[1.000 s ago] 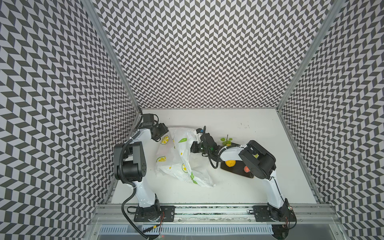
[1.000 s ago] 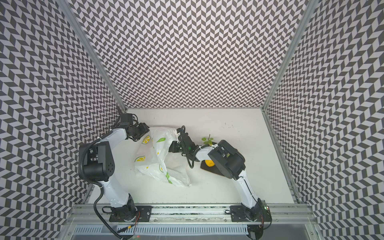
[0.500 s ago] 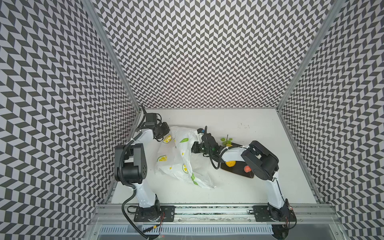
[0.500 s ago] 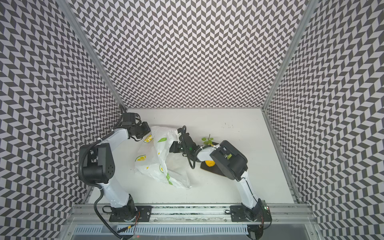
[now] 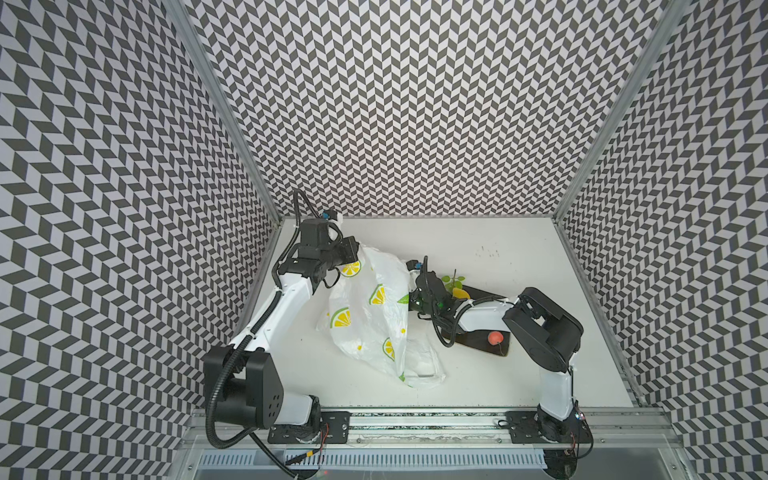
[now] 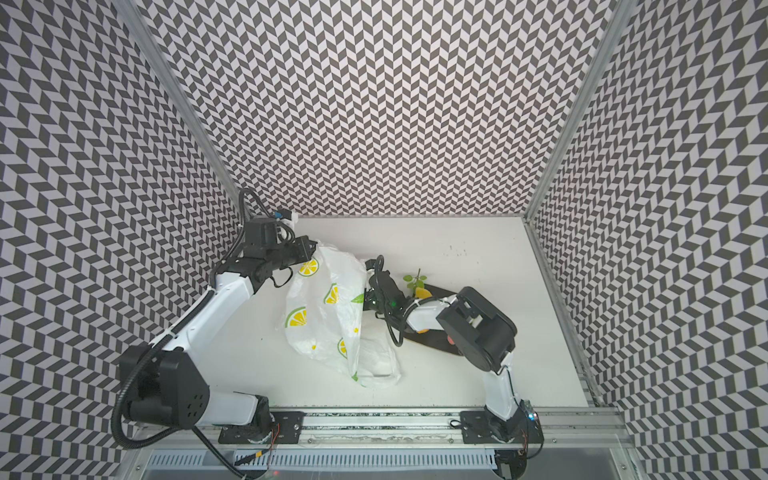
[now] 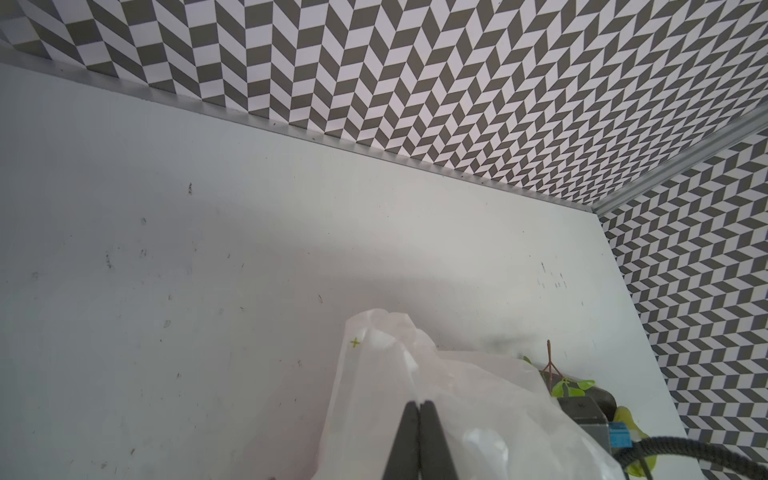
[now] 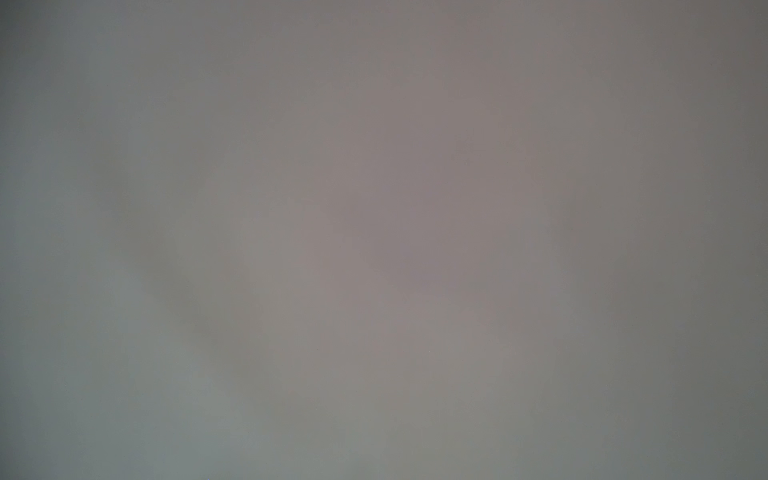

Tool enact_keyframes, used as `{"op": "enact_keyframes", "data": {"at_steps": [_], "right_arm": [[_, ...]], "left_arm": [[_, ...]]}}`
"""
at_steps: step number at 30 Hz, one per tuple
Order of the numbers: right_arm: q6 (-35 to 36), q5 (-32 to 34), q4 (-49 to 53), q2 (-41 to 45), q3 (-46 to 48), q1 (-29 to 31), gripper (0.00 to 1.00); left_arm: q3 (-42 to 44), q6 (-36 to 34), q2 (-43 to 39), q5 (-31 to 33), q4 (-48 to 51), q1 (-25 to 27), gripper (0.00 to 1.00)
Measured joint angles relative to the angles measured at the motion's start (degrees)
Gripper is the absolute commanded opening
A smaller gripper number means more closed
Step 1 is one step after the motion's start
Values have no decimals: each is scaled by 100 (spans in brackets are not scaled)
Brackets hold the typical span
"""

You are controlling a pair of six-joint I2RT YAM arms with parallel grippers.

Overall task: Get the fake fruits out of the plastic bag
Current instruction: 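Release the bag edge and regrasp the bag farther away with the left gripper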

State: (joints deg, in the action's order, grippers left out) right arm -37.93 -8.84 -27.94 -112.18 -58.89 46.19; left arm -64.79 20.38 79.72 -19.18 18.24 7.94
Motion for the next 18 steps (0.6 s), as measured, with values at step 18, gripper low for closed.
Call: {"op": "enact_keyframes", "data": {"at_steps": [18], "right_arm": [[402, 861, 516, 557, 728, -20, 92]], "left_arm": [[164, -946, -658, -876, 66, 398, 0]]}}
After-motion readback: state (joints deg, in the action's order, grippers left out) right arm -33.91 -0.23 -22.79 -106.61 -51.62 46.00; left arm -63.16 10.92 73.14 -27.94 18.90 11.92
